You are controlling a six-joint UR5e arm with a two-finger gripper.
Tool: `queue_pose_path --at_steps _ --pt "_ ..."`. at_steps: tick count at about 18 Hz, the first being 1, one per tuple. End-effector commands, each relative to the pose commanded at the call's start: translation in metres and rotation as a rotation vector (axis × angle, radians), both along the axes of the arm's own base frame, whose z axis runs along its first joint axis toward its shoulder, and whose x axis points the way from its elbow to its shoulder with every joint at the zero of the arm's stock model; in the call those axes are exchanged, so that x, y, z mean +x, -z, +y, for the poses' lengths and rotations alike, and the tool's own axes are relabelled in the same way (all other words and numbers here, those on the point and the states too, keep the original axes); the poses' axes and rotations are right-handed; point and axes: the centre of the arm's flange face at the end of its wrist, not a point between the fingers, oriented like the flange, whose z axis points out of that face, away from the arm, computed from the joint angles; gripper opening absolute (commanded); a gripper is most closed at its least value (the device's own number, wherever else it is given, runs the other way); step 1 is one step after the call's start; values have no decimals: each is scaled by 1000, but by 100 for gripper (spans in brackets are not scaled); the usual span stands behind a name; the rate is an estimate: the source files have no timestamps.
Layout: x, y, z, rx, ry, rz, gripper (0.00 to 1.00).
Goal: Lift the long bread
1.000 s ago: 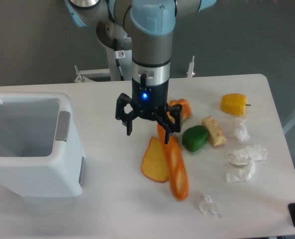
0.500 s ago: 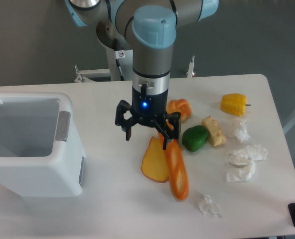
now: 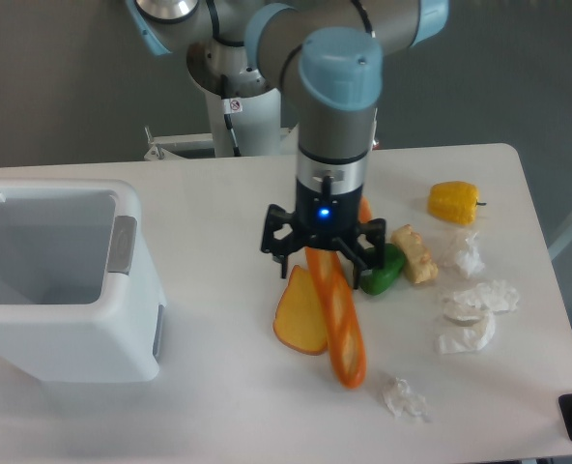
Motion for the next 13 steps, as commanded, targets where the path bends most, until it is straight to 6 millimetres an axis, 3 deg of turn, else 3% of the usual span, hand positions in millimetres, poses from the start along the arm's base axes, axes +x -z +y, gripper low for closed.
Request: queue_pose_path --at_steps 13 --pt "-13 92 18 -118 -115 -160 100"
